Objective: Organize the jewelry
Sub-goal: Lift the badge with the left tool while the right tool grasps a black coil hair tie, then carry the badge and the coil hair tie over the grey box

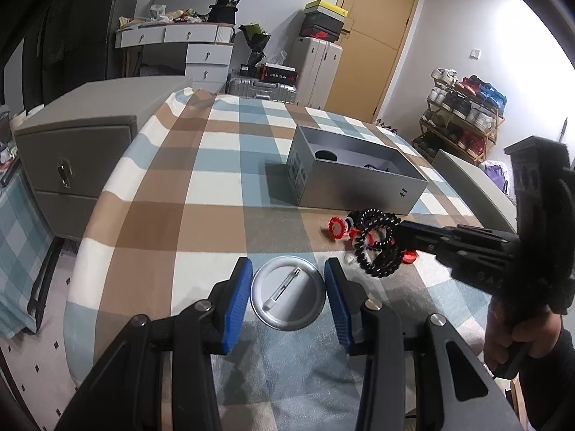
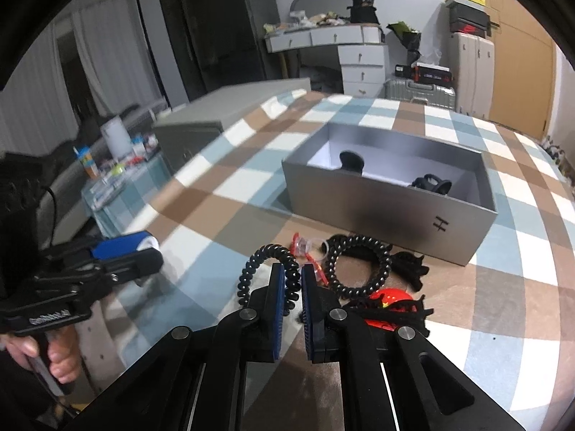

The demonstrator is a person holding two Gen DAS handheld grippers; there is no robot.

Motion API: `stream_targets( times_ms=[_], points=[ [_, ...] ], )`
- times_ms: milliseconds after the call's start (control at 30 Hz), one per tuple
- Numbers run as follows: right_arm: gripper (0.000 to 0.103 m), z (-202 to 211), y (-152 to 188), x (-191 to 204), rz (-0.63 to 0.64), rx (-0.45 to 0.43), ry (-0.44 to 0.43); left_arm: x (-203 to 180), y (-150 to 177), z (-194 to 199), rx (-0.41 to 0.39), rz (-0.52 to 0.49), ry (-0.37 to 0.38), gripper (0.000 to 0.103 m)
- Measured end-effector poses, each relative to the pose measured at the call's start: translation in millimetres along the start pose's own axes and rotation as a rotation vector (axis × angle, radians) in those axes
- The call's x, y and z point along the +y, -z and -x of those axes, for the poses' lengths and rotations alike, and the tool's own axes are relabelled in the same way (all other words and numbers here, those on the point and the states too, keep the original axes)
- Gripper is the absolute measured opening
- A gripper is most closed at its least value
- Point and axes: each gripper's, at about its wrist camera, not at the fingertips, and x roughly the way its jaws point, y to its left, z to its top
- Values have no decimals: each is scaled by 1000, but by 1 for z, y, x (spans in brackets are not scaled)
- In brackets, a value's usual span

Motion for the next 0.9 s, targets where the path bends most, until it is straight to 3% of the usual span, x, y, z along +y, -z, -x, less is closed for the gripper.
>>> stream_targets(
  times_ms=[567, 900],
  points=[
    [9, 67, -29, -31, -74, -192, -36, -37, -47, -6, -67, -82, 34, 36],
    [9, 75, -58, -61, -97, -261, -29, -60, -87, -26, -96, -135, 70, 36]
  ],
)
